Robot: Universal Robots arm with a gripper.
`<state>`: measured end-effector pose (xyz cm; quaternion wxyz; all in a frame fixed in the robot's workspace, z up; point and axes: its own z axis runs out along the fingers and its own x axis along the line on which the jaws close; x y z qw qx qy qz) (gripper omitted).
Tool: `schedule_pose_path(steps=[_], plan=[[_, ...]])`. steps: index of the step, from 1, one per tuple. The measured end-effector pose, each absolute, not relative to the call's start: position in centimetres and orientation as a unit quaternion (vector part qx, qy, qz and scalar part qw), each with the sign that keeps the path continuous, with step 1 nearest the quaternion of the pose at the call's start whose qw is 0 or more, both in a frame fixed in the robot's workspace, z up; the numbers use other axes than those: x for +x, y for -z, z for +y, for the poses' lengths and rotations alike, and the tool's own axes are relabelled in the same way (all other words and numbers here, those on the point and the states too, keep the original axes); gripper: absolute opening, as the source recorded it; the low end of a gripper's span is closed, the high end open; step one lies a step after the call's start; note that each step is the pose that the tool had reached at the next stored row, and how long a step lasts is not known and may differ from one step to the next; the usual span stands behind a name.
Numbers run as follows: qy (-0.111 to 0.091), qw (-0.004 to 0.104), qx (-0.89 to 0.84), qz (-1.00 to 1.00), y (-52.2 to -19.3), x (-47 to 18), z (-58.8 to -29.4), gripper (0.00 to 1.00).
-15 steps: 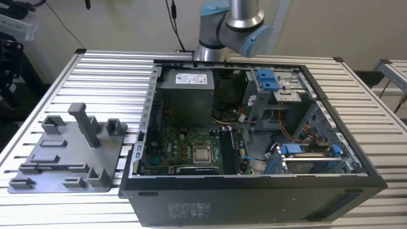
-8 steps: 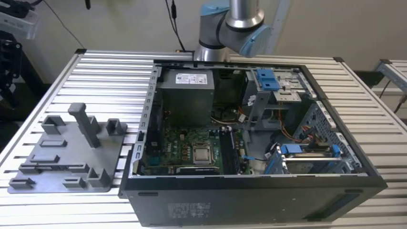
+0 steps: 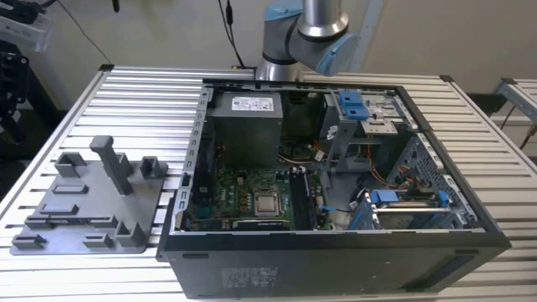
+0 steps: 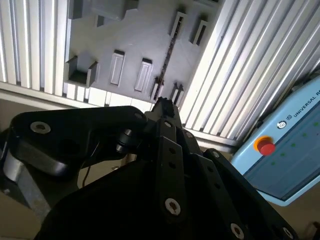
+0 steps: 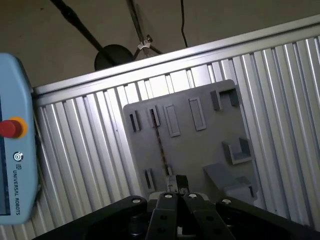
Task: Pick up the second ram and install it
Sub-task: 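Pick up the second ram and move it above second insertion slot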
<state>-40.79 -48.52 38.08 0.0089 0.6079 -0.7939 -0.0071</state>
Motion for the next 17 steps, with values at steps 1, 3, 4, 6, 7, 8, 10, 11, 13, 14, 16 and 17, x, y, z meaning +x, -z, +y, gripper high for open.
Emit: schedule_pose_path(steps=[1, 3, 4, 6, 7, 8, 10, 11, 13, 14, 16, 17], plan=[[0.007, 0.009, 0.608, -0.794, -38.08, -40.80, -48.52, 0.11], [0.007, 0.009, 0.608, -0.794, -38.08, -40.79, -48.52, 0.11], [0.007, 0.009, 0.608, -0.794, -38.08, -40.79, -48.52, 0.12], [0.007, 0.009, 0.608, -0.794, -38.08, -40.80, -48.52, 0.18], [0.007, 0.009, 0.608, -0.794, -38.08, -40.79, -48.52, 0.24], [0.007, 0.009, 0.608, -0.794, -38.08, -40.79, -48.52, 0.30], [0.007, 0.009, 0.608, -0.794, -38.08, -40.79, -48.52, 0.36], [0.007, 0.009, 0.608, -0.794, -38.08, -40.79, -48.52, 0.36], [0.007, 0.009, 0.608, -0.794, -38.08, -40.79, -48.52, 0.42], [0.007, 0.009, 0.608, -0.794, -38.08, -40.79, -48.52, 0.42], [0.007, 0.009, 0.608, -0.794, -38.08, -40.80, -48.52, 0.42], [0.007, 0.009, 0.608, -0.794, -38.08, -40.79, -48.52, 0.42]])
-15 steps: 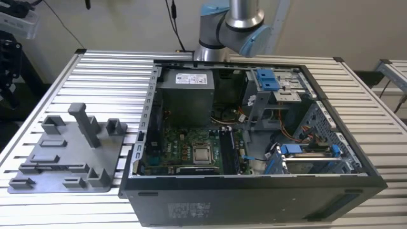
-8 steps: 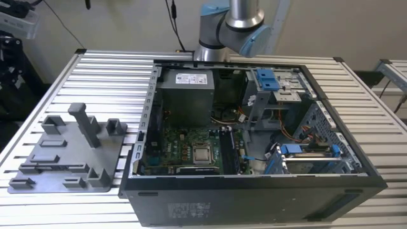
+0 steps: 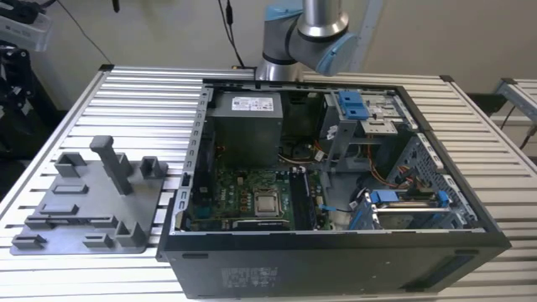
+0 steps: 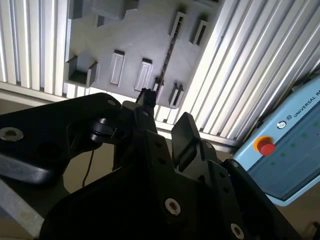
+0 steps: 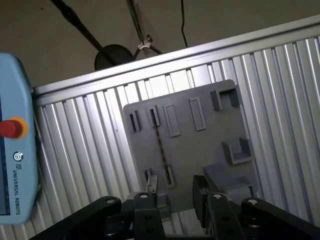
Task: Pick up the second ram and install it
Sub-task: 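Pick up the second ram and move it above second insertion slot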
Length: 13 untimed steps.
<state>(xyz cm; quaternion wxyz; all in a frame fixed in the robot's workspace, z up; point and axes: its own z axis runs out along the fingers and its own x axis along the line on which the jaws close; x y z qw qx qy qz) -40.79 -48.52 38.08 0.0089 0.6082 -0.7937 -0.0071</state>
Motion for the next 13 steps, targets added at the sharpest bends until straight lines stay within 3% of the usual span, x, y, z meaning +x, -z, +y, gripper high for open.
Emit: schedule_pose_path(steps=[13], plan=[[0.007, 0.011, 0.614, -0.789, -37.45, -40.80, -48.49, 0.42]])
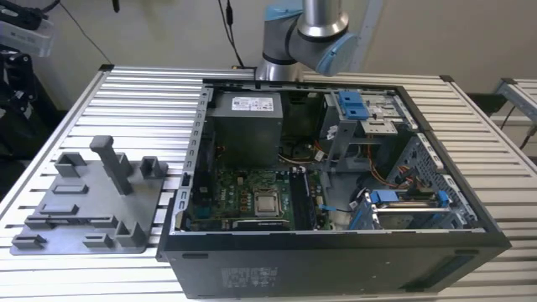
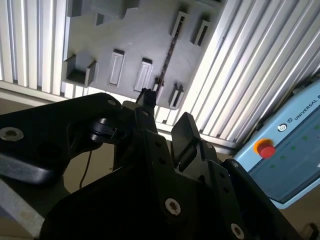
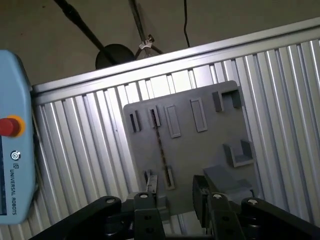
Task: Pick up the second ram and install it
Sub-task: 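Pick up the second ram and move it above second insertion slot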
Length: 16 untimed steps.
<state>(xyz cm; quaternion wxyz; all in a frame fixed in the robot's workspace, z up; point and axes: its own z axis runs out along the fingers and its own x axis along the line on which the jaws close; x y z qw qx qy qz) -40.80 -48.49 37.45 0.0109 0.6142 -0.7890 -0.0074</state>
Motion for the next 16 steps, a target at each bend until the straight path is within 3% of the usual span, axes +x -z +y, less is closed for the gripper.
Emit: schedule_pose_path(steps=[16], plan=[[0.006, 0.012, 0.614, -0.789, -36.4, -40.8, -48.5, 0.42]])
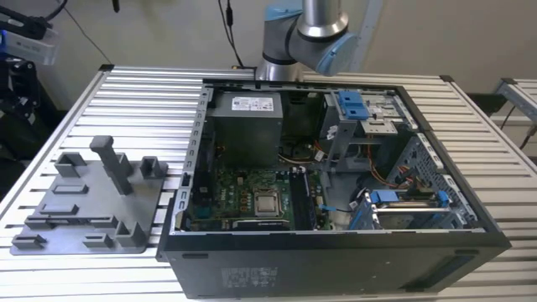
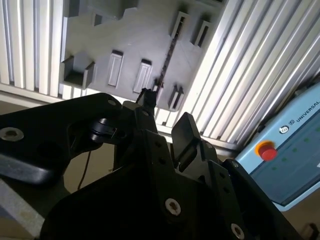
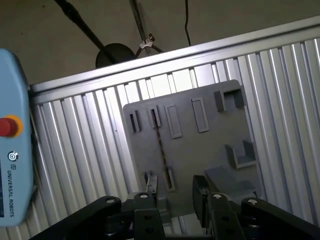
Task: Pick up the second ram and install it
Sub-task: 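Pick up the second ram and move it above second insertion slot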
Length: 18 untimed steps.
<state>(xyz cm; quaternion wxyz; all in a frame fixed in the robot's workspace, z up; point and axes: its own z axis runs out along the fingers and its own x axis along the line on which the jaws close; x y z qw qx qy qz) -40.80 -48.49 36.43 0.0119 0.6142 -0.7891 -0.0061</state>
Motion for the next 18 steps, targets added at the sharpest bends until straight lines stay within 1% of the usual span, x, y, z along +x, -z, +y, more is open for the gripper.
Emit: schedule_pose_path(steps=[18], plan=[[0.006, 0.013, 0.614, -0.789, -33.2, -40.8, -48.5, 0.42]])
